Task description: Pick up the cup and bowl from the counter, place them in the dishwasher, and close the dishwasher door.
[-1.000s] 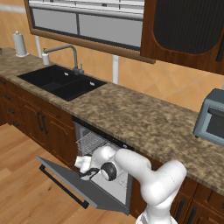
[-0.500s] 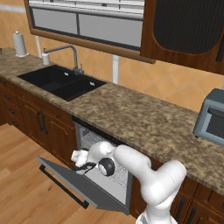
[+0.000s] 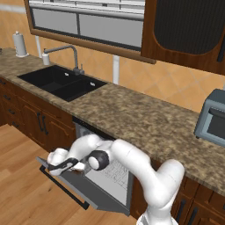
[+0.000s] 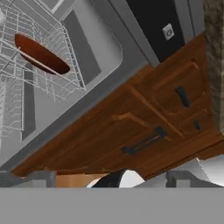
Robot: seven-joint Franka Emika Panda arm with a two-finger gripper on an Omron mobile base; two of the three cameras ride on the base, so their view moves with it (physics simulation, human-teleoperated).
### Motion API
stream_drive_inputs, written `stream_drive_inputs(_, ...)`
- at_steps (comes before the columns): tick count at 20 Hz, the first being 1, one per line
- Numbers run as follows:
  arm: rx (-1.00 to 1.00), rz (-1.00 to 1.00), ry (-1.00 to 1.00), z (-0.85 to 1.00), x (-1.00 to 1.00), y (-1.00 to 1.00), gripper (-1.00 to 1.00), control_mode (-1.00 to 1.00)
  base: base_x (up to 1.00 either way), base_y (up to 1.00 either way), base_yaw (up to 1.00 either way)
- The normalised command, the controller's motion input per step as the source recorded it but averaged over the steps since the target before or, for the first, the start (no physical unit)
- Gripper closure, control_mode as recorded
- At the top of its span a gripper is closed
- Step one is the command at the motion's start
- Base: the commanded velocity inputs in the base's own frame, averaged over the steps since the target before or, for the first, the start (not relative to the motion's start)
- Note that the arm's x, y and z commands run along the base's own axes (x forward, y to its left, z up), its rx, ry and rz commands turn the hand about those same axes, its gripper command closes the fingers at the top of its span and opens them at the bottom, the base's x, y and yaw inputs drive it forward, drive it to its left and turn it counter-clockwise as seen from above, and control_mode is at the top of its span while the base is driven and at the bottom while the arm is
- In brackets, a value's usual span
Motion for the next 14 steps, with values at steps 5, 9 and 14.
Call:
stream_drive_inputs(5,0.00,0.25,0.29,1.00,-1.00,0.57,-1.00,-1.00,0.00,0.00,0.00)
stream_drive_inputs(9,0.06,0.34,0.34,1.00,-1.00,0.35,-1.00,-1.00,0.00,0.00,0.00)
stream_drive_inputs(14,0.18,0.41,0.37,0.75,-0.82,0.46,-1.00,-1.00,0.00,0.00,0.00)
